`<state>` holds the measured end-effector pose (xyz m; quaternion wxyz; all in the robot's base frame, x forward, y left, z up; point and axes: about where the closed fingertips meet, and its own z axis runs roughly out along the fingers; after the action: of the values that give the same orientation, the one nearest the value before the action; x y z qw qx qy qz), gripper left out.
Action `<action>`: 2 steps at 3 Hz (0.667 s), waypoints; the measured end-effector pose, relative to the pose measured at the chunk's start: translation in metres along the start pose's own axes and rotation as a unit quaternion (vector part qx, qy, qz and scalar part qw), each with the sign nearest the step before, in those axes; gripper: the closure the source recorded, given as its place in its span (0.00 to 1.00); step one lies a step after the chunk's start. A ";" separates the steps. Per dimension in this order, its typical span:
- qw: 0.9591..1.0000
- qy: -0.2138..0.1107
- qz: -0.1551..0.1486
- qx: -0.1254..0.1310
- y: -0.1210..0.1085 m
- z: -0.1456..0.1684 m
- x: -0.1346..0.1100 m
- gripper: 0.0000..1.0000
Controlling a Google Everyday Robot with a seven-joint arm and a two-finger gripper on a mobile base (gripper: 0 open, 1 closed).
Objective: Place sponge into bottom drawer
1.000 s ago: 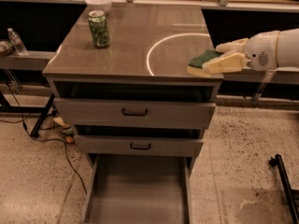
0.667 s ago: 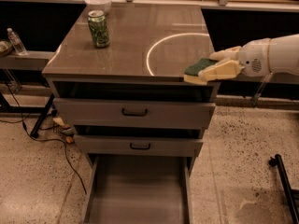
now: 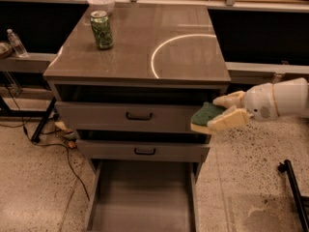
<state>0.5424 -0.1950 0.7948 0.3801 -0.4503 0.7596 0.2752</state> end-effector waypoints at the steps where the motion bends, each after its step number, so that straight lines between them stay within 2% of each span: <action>1: 1.000 0.013 -0.020 0.015 0.033 -0.015 0.018 1.00; 2: 1.000 0.013 -0.020 0.015 0.033 -0.015 0.018 1.00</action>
Offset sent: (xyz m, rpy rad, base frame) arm -0.0302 -0.0030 -0.0003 -0.0362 -0.0330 0.0014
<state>0.5022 -0.2004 0.7912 0.3825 -0.4635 0.7590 0.2506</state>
